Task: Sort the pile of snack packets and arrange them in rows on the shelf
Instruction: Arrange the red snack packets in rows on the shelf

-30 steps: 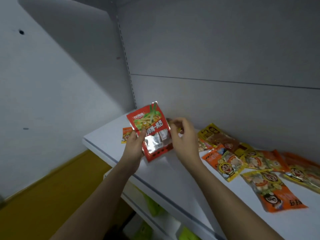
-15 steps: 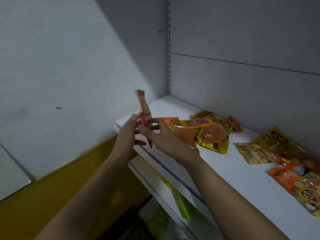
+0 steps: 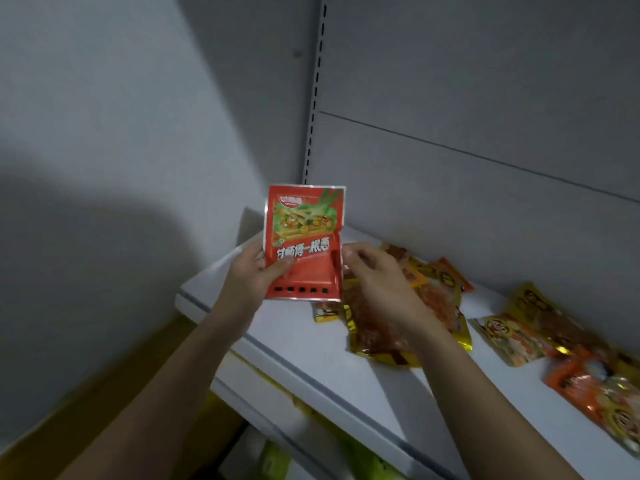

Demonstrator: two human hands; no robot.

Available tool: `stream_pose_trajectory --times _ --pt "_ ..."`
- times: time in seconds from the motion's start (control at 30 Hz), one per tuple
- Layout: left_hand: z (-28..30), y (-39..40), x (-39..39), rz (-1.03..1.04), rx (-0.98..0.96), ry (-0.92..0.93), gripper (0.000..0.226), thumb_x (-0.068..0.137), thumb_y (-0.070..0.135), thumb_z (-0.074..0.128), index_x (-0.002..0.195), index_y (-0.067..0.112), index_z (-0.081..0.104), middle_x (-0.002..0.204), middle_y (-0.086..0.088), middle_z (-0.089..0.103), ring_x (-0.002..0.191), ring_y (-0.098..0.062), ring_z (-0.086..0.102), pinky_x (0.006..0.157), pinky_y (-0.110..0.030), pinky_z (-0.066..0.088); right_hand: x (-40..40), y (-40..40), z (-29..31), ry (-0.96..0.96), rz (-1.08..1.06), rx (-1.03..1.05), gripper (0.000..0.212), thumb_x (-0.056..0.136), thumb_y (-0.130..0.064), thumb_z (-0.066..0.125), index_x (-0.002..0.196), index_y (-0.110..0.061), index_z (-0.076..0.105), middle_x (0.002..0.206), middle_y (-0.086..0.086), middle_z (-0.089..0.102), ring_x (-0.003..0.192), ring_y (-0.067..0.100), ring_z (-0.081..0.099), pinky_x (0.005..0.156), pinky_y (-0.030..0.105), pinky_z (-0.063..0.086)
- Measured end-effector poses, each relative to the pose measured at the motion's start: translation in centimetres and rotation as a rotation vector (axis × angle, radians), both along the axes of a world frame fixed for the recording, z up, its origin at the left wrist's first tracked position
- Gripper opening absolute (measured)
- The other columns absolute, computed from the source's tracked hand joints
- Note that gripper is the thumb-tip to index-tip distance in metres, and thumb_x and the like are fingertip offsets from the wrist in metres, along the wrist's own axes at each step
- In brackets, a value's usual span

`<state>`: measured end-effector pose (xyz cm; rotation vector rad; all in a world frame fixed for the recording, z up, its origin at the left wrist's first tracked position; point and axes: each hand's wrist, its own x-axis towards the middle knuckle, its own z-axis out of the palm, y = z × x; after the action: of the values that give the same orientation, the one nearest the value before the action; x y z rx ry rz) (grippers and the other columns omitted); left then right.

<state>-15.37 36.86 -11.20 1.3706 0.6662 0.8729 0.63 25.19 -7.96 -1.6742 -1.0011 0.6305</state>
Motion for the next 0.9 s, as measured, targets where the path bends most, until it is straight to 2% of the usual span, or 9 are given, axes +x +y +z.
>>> stream_pose_trajectory --times 0.07,0.13,0.23,0.3,0.4,0.5,0.63,0.77,0.9 --pt "0.2 0.1 2.0 -0.004 -0.036 -0.074 0.028 0.095 0.02 0.067 0.121 0.022 0.06 0.111 0.001 0.076 0.098 -0.02 0.074 0.077 -0.034 0.061 3.4 -2.4 -0.4 -0.261 -0.228 -0.04 0.02 0.101 -0.027 0.054 0.102 -0.015 0.069 0.101 0.001 0.072 0.093 0.015 0.066 0.083 0.031 0.05" --pt "0.6 -0.4 4.7 0.013 -0.089 -0.094 0.033 0.094 0.026 0.069 0.125 0.025 0.059 0.114 0.004 0.074 0.098 -0.017 0.074 0.082 -0.038 0.06 7.6 -5.7 -1.2 -0.539 -0.48 -0.195 0.02 0.098 -0.024 0.057 0.107 -0.01 0.068 0.105 0.013 0.07 0.098 0.031 0.065 0.083 0.039 0.049" --pt "1.9 -2.8 10.2 -0.101 -0.167 -0.17 0.023 0.095 0.025 0.068 0.116 0.03 0.059 0.111 0.004 0.074 0.095 -0.015 0.075 0.078 -0.036 0.06 11.1 -8.2 -4.1 -0.672 -0.636 -0.579 0.04 0.098 -0.04 0.053 0.121 -0.008 0.059 0.115 0.023 0.064 0.108 0.043 0.058 0.092 0.047 0.045" --pt "2.3 -3.7 12.1 -0.054 -0.179 -0.196 0.019 0.097 0.021 0.066 0.111 0.031 0.059 0.109 0.004 0.073 0.094 -0.011 0.074 0.074 -0.029 0.059 9.5 -7.1 -5.0 -0.653 -0.449 -0.608 0.039 0.099 -0.045 0.048 0.121 -0.015 0.061 0.114 0.019 0.066 0.105 0.039 0.059 0.092 0.044 0.046" --pt "2.6 -6.9 16.1 -0.13 -0.175 -0.229 0.021 0.098 0.016 0.063 0.117 0.023 0.057 0.107 0.005 0.071 0.088 -0.002 0.072 0.07 -0.02 0.057 7.9 -7.1 -4.2 -0.51 -0.352 -0.394 0.031 0.1 -0.038 0.048 0.122 -0.024 0.065 0.12 0.007 0.066 0.111 0.029 0.057 0.096 0.041 0.044" --pt "2.9 -10.6 19.7 -0.165 -0.196 -0.206 0.019 0.097 0.011 0.063 0.112 0.02 0.055 0.105 0.004 0.07 0.086 -0.002 0.071 0.066 -0.015 0.054 9.9 -10.9 -3.1 -0.409 -0.502 -0.223 0.028 0.099 -0.021 0.053 0.121 -0.019 0.069 0.118 0.002 0.066 0.109 0.018 0.059 0.088 0.026 0.043" --pt "3.3 -13.3 24.0 -0.112 -0.27 -0.247 0.017 0.096 0.01 0.061 0.109 0.018 0.054 0.101 0.001 0.069 0.084 -0.006 0.07 0.066 -0.02 0.054 14.4 -18.2 -1.6 -0.405 -0.827 -0.191 0.022 0.091 -0.008 0.059 0.084 -0.027 0.067 0.077 -0.008 0.069 0.069 0.007 0.065 0.061 0.023 0.046" --pt "1.6 -16.6 26.9 -0.116 -0.243 -0.228 0.019 0.097 0.012 0.063 0.114 0.017 0.054 0.11 -0.002 0.068 0.099 -0.014 0.07 0.08 -0.026 0.059 18.0 -24.3 -2.5 -0.403 -1.034 -0.264 0.016 0.09 -0.012 0.059 0.1 -0.018 0.07 0.096 0.005 0.073 0.078 0.022 0.065 0.068 0.03 0.048" --pt "-0.8 -18.1 27.6 -0.118 -0.233 -0.205 0.031 0.097 0.01 0.062 0.126 0.01 0.053 0.114 -0.001 0.068 0.101 -0.011 0.069 0.084 -0.028 0.059 20.4 -25.2 -3.6 -0.461 -0.898 -0.463 0.039 0.097 -0.036 0.057 0.129 -0.015 0.06 0.122 0.01 0.066 0.109 0.028 0.062 0.082 0.031 0.045"
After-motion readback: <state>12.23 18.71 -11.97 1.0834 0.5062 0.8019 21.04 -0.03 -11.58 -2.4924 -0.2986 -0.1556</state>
